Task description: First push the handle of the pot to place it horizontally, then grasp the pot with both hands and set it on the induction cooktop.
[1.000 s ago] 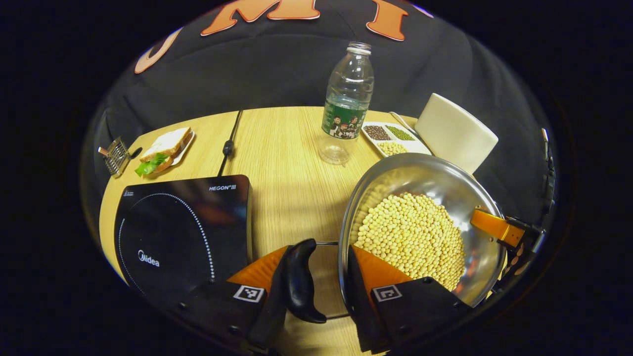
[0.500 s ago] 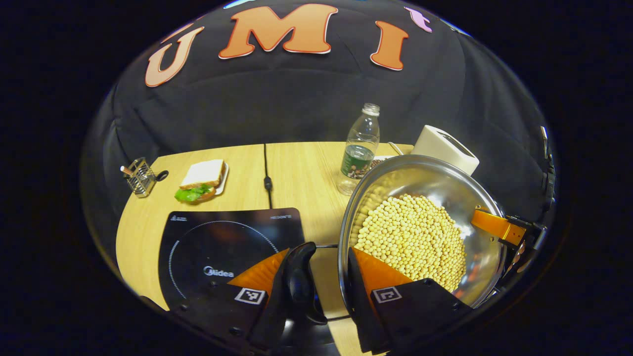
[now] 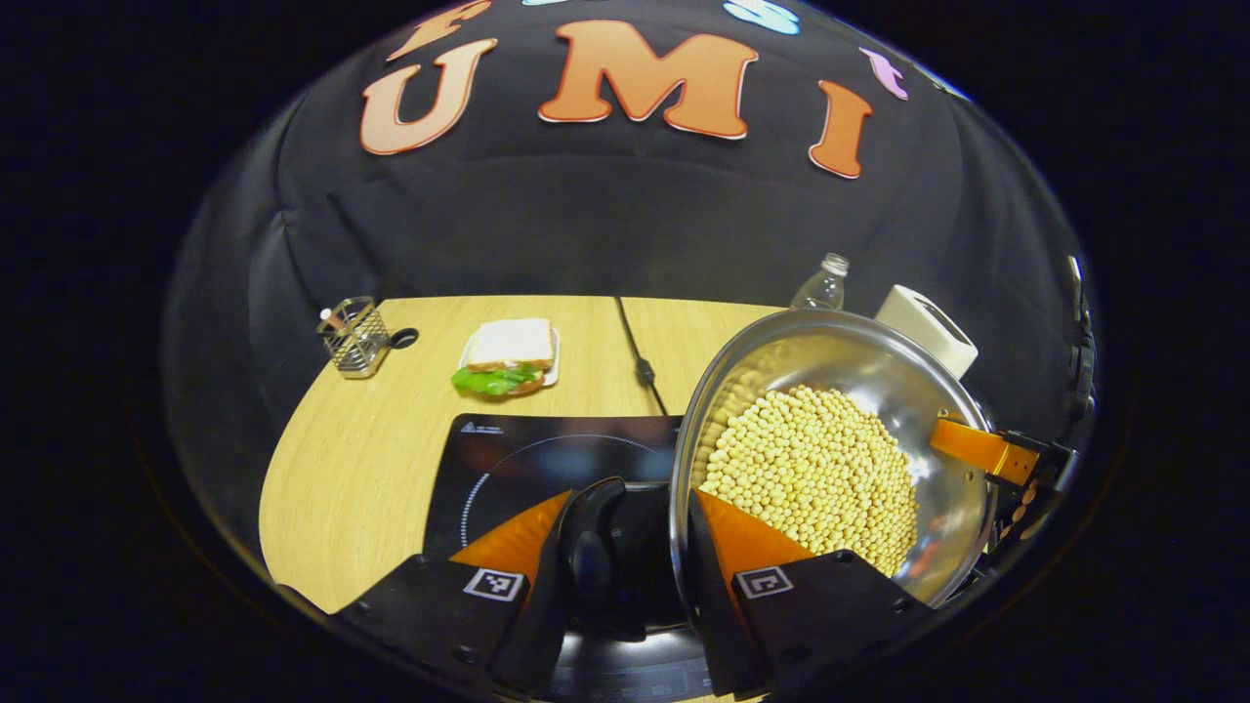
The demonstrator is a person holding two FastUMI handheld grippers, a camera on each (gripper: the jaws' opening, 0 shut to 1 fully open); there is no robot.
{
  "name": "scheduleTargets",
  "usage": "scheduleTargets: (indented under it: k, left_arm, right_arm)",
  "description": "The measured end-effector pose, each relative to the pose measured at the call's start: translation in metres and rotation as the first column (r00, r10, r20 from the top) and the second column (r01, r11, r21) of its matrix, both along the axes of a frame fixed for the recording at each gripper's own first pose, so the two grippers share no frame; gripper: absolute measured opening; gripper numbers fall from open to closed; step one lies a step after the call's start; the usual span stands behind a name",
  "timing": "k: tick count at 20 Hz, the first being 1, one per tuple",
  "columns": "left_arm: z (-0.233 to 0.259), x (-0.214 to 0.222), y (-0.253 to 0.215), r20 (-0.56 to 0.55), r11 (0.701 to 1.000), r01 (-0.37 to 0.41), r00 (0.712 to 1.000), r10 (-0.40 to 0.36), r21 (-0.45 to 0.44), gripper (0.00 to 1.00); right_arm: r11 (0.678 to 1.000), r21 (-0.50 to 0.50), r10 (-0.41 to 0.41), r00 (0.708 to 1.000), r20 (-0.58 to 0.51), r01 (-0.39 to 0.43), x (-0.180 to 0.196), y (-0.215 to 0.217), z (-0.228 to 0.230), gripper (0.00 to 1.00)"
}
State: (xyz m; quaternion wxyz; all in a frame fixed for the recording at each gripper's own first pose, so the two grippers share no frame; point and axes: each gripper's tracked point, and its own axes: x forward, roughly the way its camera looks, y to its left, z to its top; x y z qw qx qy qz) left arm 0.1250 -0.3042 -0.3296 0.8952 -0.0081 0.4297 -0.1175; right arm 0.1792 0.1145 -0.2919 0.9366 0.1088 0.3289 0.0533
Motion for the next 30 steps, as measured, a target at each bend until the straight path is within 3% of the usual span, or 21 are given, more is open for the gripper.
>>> scheduleTargets:
  k: [2,3,6,7,8,9,11,13,14,16,27,28,29,30]
  left_arm:
    - [0.012,-0.006,0.01,-0.001,1.0,-0.024,1.0,0.024,0.007,0.67]
    - [0.021,-0.009,0.015,-0.002,0.999,-0.037,0.999,0.037,0.011,0.67]
    - [0.03,-0.019,0.028,-0.016,0.997,-0.07,0.997,0.07,0.016,0.61]
    - [0.031,-0.02,0.03,-0.022,0.996,-0.082,0.996,0.083,0.015,0.67]
    - [0.031,-0.022,0.032,-0.029,0.996,-0.091,0.995,0.092,0.014,0.67]
    - [0.029,-0.023,0.035,-0.035,0.995,-0.1,0.994,0.1,0.015,0.67]
    - [0.032,-0.026,0.038,-0.048,0.994,-0.112,0.993,0.112,0.018,0.66]
    - [0.032,-0.031,0.043,-0.06,0.992,-0.121,0.991,0.122,0.02,0.67]
    - [0.031,-0.033,0.042,-0.065,0.992,-0.127,0.99,0.128,0.02,0.61]
    - [0.028,-0.032,0.042,-0.076,0.991,-0.136,0.988,0.137,0.019,0.64]
    - [0.027,-0.026,0.037,-0.105,0.989,-0.145,0.984,0.147,0.021,0.61]
    - [0.024,-0.027,0.038,-0.106,0.99,-0.142,0.984,0.144,0.023,0.62]
    - [0.022,-0.03,0.038,-0.121,0.989,-0.142,0.982,0.145,0.03,0.65]
    - [0.024,-0.026,0.037,-0.105,0.989,-0.145,0.983,0.147,0.029,0.67]
  right_arm:
    - [0.999,0.01,0.03,1.0,-0.006,-0.03,-0.001,0.023,0.0,0.56]
    - [0.999,0.013,0.044,0.999,-0.01,-0.044,0.0,0.033,-0.002,0.61]
    - [0.997,0.016,0.076,0.997,-0.022,-0.076,-0.001,0.058,-0.007,0.61]
    - [0.996,0.018,0.087,0.996,-0.029,-0.087,-0.002,0.065,-0.01,0.6]
    - [0.995,0.02,0.097,0.995,-0.036,-0.096,-0.001,0.071,-0.014,0.56]
    - [0.994,0.023,0.105,0.993,-0.044,-0.105,-0.001,0.077,-0.017,0.61]
    - [0.993,0.026,0.118,0.991,-0.058,-0.116,-0.004,0.087,-0.023,0.61]
    - [0.992,0.028,0.129,0.989,-0.072,-0.127,-0.005,0.095,-0.029,0.61]
    - [0.991,0.027,0.135,0.988,-0.079,-0.133,-0.005,0.098,-0.032,0.61]
    - [0.99,0.021,0.143,0.986,-0.091,-0.142,-0.004,0.102,-0.037,0.61]
    - [0.987,0.027,0.16,0.976,-0.148,-0.158,-0.011,0.127,-0.055,0.61]
    - [0.987,0.018,0.159,0.976,-0.146,-0.158,-0.01,0.128,-0.055,0.56]
    - [0.987,0.013,0.163,0.975,-0.149,-0.163,-0.01,0.129,-0.056,0.63]
    - [0.986,0.017,0.167,0.975,-0.144,-0.166,-0.013,0.13,-0.055,0.64]
